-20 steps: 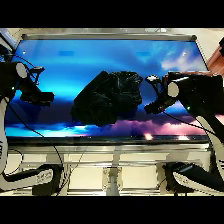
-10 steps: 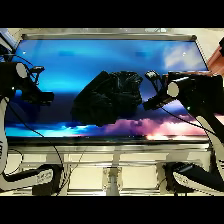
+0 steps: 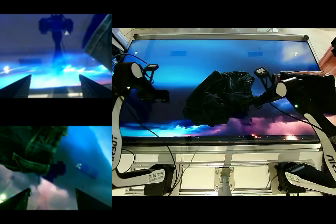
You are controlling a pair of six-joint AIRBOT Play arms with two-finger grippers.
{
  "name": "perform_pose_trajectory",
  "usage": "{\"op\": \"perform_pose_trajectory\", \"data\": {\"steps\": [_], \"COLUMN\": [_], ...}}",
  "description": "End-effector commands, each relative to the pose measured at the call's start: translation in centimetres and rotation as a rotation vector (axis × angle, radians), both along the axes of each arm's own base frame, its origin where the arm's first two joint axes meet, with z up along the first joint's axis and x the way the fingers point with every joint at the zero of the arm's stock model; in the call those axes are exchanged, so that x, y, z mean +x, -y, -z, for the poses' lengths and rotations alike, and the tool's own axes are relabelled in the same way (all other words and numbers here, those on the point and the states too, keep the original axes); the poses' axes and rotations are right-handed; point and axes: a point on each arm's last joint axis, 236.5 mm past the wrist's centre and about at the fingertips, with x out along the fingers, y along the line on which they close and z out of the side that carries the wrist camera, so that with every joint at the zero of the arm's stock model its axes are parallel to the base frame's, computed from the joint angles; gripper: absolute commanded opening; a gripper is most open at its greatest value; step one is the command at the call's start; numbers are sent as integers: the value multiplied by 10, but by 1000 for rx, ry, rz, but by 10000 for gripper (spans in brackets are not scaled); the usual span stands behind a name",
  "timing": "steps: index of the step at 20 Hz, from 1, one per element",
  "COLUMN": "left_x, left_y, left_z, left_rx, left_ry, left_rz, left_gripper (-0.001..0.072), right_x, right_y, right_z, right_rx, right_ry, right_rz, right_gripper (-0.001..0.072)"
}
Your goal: Fold the clothes and pants, and hang the long-sleeved shirts on hangers.
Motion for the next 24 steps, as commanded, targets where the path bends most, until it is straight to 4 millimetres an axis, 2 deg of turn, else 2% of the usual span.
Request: {"op": "perform_pose_trajectory", "data": {"steps": [1,2,4,6,7,8,9,10,11,12,14,16,17,19,20,21,22,24], "left_x": [6,5,5,5,4,3,1,-2,-2,-1,3,1,-1,-10,-16,-24,-37,-62], "left_y": [36,42,50,50,50,50,52,54,56,58,58,57,57,61,63,68,76,91], "left_z": [29,36,41,41,40,40,40,39,35,27,4,-22,-36,-60,-67,-71,-73,-68], "left_rx": [-148,-178,-212,-212,-212,-214,-220,-232,-238,-245,-239,-229,-225,-218,-221,-229,-250,-280], "left_ry": [-56,-79,-91,-91,-94,-98,-107,-116,-107,-83,-6,68,103,158,167,159,127,38], "left_rz": [69,79,87,87,87,87,88,90,94,111,122,146,163,228,263,306,371,456], "left_gripper": [567,513,514,515,515,515,515,515,515,514,513,513,513,513,513,514,514,514], "right_x": [5,10,21,21,20,18,17,19,21,25,44,55,52,28,11,-7,-22,-43], "right_y": [-28,-37,-50,-60,-64,-70,-76,-79,-80,-80,-61,-32,-17,11,23,34,43,58], "right_z": [25,27,27,33,38,44,46,43,32,13,-53,-152,-210,-312,-349,-377,-391,-398], "right_rx": [42,75,127,164,183,210,236,250,251,241,169,123,132,170,184,186,180,154], "right_ry": [-14,4,41,31,13,-6,-14,-10,1,30,167,373,490,706,787,847,870,855], "right_rz": [-195,-210,-211,-219,-215,-218,-217,-216,-227,-245,-221,-151,-112,-50,-24,-8,5,30], "right_gripper": [590,584,534,532,473,349,129,25,26,26,26,25,25,25,25,25,25,25]}}
